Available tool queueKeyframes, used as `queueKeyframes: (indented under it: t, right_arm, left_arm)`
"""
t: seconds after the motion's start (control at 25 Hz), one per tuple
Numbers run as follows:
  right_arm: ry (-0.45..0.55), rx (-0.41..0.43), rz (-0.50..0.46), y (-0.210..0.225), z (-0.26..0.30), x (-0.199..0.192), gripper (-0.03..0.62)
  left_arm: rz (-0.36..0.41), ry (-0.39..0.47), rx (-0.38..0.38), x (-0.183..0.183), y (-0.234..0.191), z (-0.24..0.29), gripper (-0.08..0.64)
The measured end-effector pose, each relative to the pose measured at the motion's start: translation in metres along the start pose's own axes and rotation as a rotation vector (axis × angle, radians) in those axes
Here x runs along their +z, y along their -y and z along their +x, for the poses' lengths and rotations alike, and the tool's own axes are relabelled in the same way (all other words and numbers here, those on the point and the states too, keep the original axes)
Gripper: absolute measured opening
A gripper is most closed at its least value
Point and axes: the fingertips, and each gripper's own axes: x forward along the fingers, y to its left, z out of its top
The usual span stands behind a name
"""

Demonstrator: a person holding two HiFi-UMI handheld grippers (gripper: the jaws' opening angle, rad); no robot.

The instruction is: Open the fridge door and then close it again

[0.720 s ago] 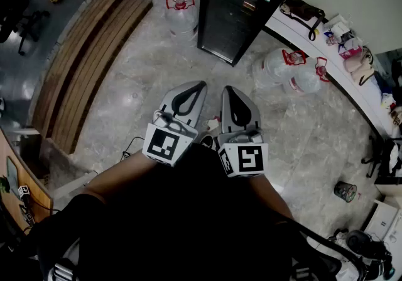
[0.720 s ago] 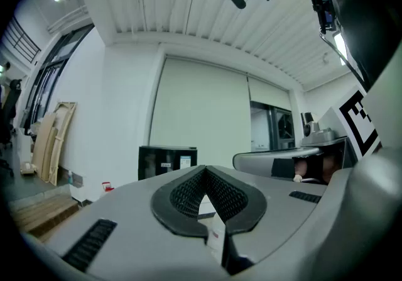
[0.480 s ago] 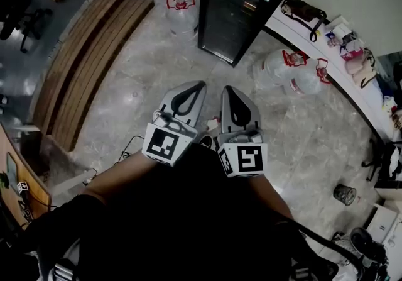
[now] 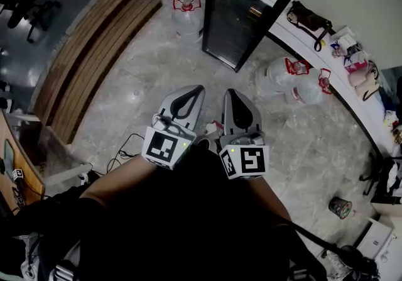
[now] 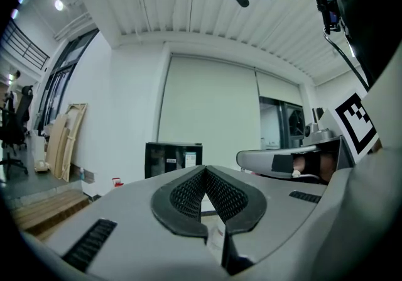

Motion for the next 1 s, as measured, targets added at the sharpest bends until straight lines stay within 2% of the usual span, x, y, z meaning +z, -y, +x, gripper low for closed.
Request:
queueKeyframes:
  t: [0.28, 0.52, 0.68, 0.88, 1.0]
  right_arm:
    - [-0.016, 0.009, 0.029, 0.009, 0.029, -0.013, 0.015]
    - [-0.060, -0.015, -0.007, 0.038, 0.089, -0.019, 0.015]
    - [-0.079, -0.044, -0.005, 0.065, 0.154, -0.029, 0.015]
    - [-0.106, -0.075, -0.001, 0.095, 0.260, -0.033, 0.015]
    - [-0.117, -0.112, -0.001, 0.114, 0.315, -0.033, 0.015]
  left_arm:
    - [0.009, -0.005, 0.048, -0.011, -0.036, 0.014, 0.006]
    - [-0.031, -0.005, 0.068, -0.018, -0.091, 0.073, 0.006]
    - [-0.052, -0.012, 0.064, -0.026, -0.144, 0.128, 0.006]
    - [-0.092, -0.042, 0.002, -0.036, -0.220, 0.210, 0.006]
    - [-0.086, -0.051, -0.028, -0.036, -0.267, 0.258, 0.006]
